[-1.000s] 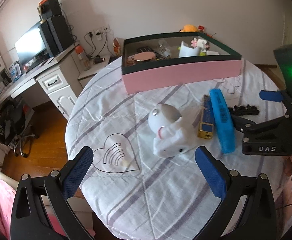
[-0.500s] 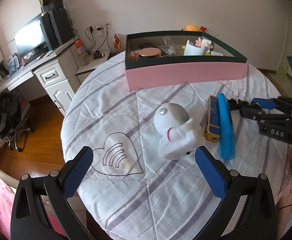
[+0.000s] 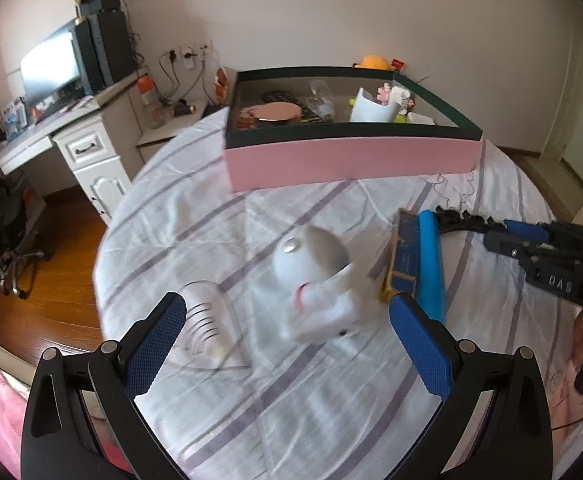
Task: Organize rigid objects
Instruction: 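Grasp the white astronaut figure with left gripper while right gripper reaches the black hair clip, then close right gripper on the black hair clip while left gripper holds the astronaut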
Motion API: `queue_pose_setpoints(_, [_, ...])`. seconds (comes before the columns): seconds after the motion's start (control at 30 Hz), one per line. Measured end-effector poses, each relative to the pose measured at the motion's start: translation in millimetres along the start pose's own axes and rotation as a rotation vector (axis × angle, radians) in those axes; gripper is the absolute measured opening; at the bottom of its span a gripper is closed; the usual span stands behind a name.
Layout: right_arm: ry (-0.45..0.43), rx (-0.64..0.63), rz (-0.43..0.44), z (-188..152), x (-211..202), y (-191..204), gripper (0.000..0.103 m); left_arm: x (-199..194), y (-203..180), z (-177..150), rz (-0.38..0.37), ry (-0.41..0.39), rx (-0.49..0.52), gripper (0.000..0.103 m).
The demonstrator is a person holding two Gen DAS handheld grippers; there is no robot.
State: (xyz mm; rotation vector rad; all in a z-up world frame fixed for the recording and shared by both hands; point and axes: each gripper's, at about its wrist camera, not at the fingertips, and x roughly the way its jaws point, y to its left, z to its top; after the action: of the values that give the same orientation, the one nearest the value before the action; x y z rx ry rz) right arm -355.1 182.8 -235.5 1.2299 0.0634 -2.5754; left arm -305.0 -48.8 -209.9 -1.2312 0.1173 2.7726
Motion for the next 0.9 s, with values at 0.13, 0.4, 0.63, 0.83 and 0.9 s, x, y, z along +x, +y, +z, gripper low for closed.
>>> queue_pose_setpoints(0.13, [-0.005,0.001,0.021,-1.4,-0.3,1.0,0.045,18.8,-5.4,3.1,0.013,0.011,0.002,0.094])
queue_pose_setpoints(0.4, [-0.019,-0.002,0.024,0.1,-1.3,-0.3,0.049,31.7,1.4,-1.2,-0.027,0.042,-0.004,0.057])
queue_pose_setpoints(0.63, [0.003,-0.179,-0.021,16.4,15.5,20.0,0.049,31.1,8.4,0.4,-0.028,0.05,0.011,0.057])
queue_pose_setpoints(0.83, [0.032,-0.258,0.006,20.1,17.4,29.7,0.034,30.8,8.2,2.9,-0.027,0.05,0.016,0.057])
queue_pose_setpoints(0.9, [0.041,-0.251,0.023,16.4,15.8,31.2,0.019,31.1,8.3,3.6,-0.02,0.052,0.015,0.057])
